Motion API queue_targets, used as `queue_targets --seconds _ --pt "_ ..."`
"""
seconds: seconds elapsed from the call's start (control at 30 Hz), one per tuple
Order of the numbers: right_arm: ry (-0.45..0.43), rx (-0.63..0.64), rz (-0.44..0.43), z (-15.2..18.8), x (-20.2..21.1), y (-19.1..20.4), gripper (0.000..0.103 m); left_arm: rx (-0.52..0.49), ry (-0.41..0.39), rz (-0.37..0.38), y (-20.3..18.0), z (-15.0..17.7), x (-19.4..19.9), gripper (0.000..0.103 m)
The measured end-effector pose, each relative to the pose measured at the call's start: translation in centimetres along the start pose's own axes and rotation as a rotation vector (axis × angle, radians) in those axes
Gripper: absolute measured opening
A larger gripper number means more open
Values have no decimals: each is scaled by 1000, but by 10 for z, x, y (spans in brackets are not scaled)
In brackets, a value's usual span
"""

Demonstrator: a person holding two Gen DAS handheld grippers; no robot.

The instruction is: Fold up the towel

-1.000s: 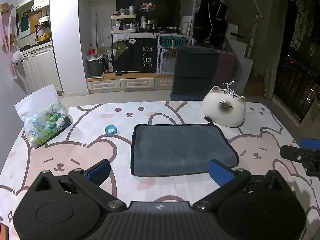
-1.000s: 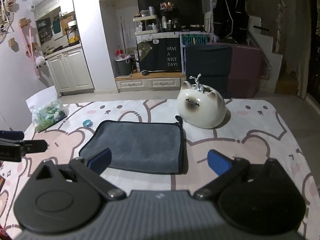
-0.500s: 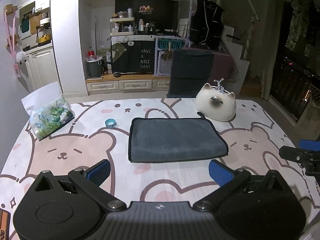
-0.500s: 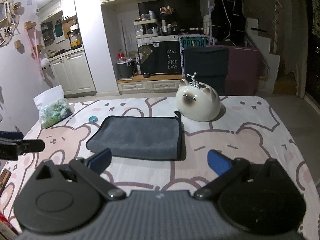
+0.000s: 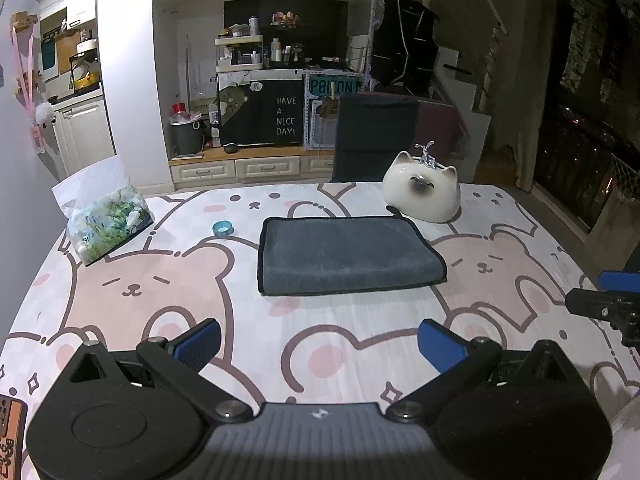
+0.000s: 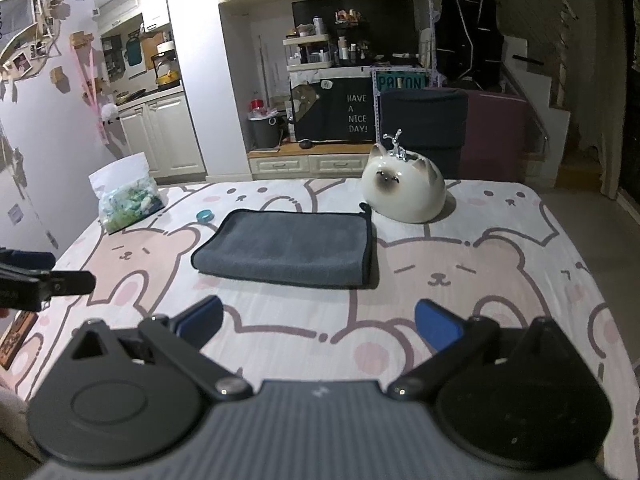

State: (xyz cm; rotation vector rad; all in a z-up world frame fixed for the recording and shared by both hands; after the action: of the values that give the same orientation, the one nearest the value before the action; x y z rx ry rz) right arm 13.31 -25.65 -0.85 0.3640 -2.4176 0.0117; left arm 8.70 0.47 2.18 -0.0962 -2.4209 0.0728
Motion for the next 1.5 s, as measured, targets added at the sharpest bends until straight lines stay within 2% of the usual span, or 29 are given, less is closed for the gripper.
queue_targets --seconds 0.63,1.5 --pt "-33 23 15 26 23 2 103 -40 13 7 -9 37 18 103" --pt "-29 37 14 31 22 2 103 -38 20 -15 -5 44 18 103"
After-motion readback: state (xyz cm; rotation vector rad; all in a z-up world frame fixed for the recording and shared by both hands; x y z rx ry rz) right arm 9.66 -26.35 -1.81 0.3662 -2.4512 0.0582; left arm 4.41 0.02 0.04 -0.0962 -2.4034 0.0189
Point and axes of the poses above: each gripper's, at about its wrist camera, not at the fingertips, and x roughly against the way its jaws point, y to its left, z to its underside, the point moved 2 cm from there along -x, roughly the way its jaws point, and after that the axes turned 4 degrees about z, right-handed, at the moved point
